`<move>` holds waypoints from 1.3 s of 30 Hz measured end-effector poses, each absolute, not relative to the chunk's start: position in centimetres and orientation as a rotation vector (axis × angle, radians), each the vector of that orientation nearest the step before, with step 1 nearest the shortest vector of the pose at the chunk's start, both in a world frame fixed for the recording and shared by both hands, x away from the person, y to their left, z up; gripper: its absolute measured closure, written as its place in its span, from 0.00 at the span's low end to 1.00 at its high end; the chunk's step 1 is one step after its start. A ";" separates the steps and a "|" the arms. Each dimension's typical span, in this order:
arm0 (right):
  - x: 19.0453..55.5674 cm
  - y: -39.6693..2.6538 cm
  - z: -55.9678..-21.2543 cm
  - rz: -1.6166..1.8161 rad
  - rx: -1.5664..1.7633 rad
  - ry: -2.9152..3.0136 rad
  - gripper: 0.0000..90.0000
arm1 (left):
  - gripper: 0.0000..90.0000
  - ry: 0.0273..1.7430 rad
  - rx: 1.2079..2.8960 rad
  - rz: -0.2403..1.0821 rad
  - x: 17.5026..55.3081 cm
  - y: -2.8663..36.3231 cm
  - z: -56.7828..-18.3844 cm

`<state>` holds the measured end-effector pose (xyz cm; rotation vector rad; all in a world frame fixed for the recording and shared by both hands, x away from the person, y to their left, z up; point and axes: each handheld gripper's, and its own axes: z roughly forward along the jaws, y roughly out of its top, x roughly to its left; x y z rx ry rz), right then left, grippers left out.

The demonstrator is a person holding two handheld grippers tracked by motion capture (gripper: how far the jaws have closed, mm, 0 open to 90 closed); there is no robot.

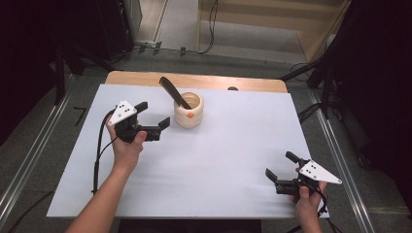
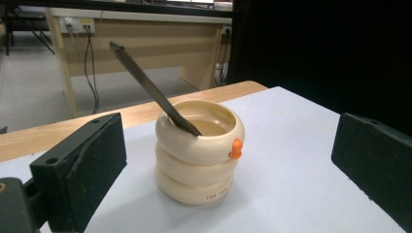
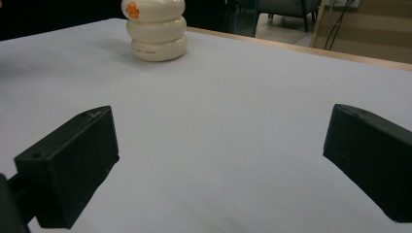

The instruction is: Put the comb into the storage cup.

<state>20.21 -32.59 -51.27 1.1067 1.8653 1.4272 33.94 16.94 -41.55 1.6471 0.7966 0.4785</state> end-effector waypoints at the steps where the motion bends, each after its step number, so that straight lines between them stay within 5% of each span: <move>1: 20.2 -32.6 -51.3 1.425 1.106 1.866 0.00 | 0.00 0.799 1.645 0.478 33.7 17.2 -41.6; 39: 20.4 -32.5 -51.5 1.392 1.147 1.848 0.00 | 0.00 0.899 1.612 0.594 24.1 27.2 -46.0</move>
